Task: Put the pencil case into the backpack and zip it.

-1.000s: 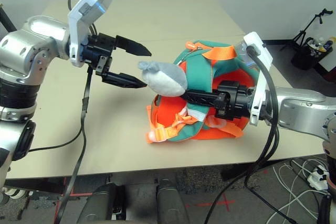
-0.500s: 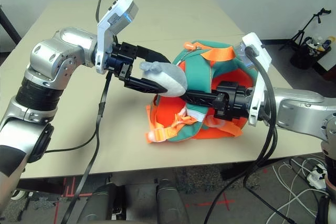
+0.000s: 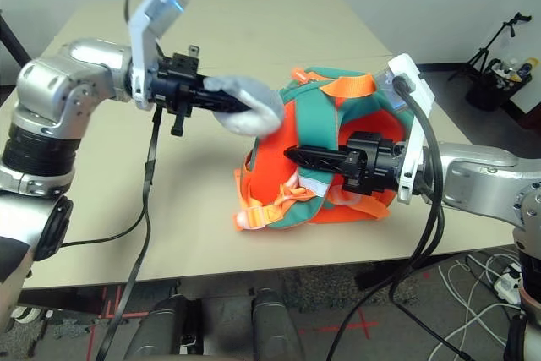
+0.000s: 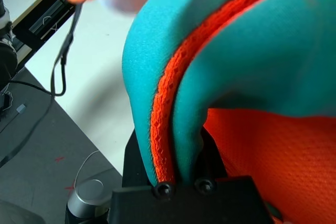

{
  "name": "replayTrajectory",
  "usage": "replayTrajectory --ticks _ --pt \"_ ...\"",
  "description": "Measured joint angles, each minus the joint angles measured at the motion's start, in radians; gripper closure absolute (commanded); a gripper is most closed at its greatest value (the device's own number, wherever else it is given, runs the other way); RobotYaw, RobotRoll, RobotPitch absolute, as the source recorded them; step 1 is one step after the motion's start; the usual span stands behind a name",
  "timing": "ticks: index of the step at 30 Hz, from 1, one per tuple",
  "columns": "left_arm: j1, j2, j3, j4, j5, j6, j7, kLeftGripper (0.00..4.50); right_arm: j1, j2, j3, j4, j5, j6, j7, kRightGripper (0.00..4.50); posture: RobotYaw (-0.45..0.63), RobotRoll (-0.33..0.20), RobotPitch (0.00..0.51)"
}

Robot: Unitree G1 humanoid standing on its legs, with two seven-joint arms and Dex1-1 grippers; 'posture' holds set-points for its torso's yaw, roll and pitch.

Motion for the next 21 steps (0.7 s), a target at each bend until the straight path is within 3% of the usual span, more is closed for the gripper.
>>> replayTrajectory --ticks 6,13,21 --pt "0.024 0.024 0.153 -0.009 -0.158 0.243 0.098 4.24 0.000 0.001 0.000 -0.003 -0.002 0.004 0.002 4.31 -0.06 0.000 0.077" --pt "0.234 0.051 0.292 -0.123 -0.368 0.594 0.196 4.24 0.002 0.012 0.000 -0.004 -0.009 0.006 0.003 4.31 -0.05 0.000 0.074" --pt "0.436 -0.020 0.261 -0.192 -0.418 0.625 0.293 4.24 0.002 0.036 0.000 -0.003 -0.039 0.006 0.011 4.31 -0.05 0.000 0.064"
